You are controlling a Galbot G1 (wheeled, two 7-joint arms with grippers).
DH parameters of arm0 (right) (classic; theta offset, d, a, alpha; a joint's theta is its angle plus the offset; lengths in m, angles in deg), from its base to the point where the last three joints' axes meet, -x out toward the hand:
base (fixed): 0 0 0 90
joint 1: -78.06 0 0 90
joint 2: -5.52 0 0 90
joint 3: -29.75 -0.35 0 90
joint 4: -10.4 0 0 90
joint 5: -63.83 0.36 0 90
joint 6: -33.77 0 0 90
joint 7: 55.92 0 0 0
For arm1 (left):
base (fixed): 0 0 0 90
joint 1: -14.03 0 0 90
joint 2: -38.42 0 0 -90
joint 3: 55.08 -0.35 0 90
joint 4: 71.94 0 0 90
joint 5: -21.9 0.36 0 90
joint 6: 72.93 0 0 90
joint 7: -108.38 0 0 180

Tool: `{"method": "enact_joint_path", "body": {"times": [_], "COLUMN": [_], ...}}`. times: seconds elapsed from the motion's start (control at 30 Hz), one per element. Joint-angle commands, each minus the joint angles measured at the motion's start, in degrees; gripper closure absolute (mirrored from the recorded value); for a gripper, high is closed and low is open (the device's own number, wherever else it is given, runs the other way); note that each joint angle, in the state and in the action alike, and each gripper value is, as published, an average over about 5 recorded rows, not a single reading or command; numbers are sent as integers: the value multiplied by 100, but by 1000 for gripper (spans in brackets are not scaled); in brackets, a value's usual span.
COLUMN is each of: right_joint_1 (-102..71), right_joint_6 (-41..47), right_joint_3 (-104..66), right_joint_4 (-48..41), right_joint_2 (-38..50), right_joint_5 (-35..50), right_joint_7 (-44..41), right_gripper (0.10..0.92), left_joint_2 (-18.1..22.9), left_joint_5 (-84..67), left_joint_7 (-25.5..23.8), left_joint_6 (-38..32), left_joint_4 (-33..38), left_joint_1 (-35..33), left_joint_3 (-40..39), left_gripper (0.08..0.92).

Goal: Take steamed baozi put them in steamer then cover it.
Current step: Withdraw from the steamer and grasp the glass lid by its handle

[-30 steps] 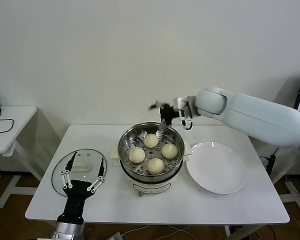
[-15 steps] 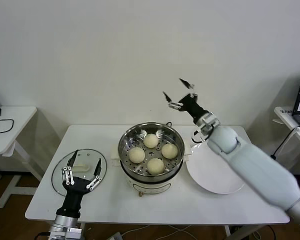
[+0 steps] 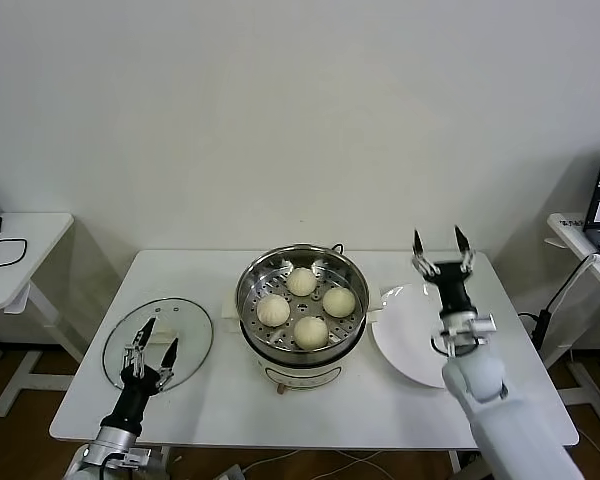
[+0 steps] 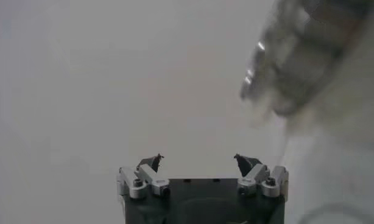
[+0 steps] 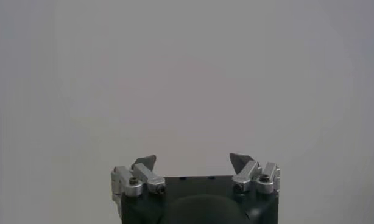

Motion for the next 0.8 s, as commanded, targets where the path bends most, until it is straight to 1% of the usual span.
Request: {"method": "enact_joint_path", "body": {"times": [0.03, 0.17, 0.37, 0.8], "right_joint_1": [-1462, -1526, -1537, -1525], "right_joint_6": [-283, -253, -284, -278], "right_joint_3": [-1071, -1059, -1006, -874], "right_joint_4": [162, 223, -49, -100], "right_joint_2": [-604, -684, -774, -827], "right_joint_5": [-136, -152, -203, -287], "right_joint_7": [77, 0, -163, -211], "right_gripper": [203, 203, 203, 203], "left_joint_2": [-37, -15, 15, -28], "left_joint_5": [1800, 1882, 1784, 1121], "left_joint_7": [269, 289, 196, -95], "left_joint_6": [219, 390, 501, 729], "left_joint_4": [-1483, -1720, -1885, -1960], "left_joint_1": [531, 751, 1011, 1434], "left_joint_3": [260, 230, 168, -164], "left_gripper": [177, 177, 177, 177]}}
